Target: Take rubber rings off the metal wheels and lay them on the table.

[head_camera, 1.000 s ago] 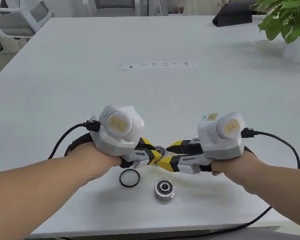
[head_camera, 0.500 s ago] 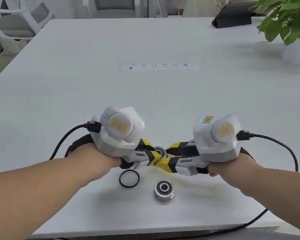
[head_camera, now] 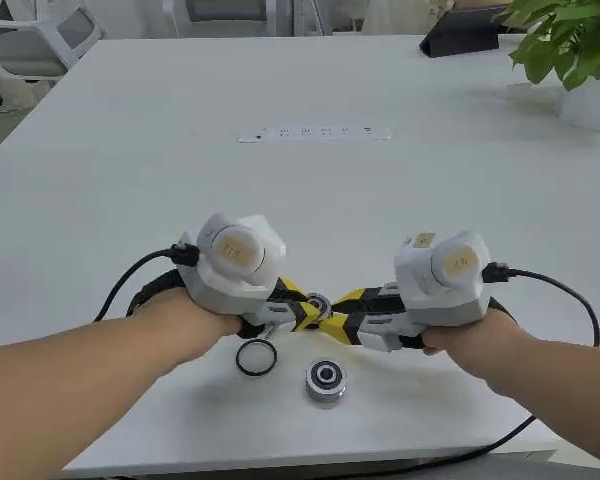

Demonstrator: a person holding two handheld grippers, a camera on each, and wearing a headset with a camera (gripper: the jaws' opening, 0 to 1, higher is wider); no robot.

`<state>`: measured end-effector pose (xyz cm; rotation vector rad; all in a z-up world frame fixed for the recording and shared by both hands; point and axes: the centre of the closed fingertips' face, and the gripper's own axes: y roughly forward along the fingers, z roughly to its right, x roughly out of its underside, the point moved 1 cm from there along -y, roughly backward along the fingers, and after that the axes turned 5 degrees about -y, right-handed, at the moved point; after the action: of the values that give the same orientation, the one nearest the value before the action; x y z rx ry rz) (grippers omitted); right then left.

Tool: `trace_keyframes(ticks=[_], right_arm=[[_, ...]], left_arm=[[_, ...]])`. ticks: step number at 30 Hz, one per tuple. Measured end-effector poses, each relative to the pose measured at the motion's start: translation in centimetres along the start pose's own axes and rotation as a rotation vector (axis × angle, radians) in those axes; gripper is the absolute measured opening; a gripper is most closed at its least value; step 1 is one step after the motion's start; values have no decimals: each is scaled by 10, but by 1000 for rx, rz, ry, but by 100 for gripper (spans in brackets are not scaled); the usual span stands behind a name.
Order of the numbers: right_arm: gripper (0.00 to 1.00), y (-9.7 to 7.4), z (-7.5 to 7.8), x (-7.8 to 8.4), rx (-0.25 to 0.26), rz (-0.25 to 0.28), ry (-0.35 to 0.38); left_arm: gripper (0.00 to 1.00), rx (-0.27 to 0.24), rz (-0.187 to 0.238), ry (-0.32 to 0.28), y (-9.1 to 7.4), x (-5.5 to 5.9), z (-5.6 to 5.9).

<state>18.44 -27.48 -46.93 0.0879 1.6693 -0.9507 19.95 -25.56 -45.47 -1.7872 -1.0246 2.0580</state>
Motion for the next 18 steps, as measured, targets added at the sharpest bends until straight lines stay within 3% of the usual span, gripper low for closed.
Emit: trace_keyframes(ticks=[3,11,18], right_arm=[[6,-1,1,2,2,-9,-6],[2,-1,1,3,-6,-8,29],[0,-2,3,4,2,5,122]], left_arm=[[7,0,-1,0,0,0,0],[7,-2,-2,-2,0,0,0],[7,-3,-1,1,0,0,0]])
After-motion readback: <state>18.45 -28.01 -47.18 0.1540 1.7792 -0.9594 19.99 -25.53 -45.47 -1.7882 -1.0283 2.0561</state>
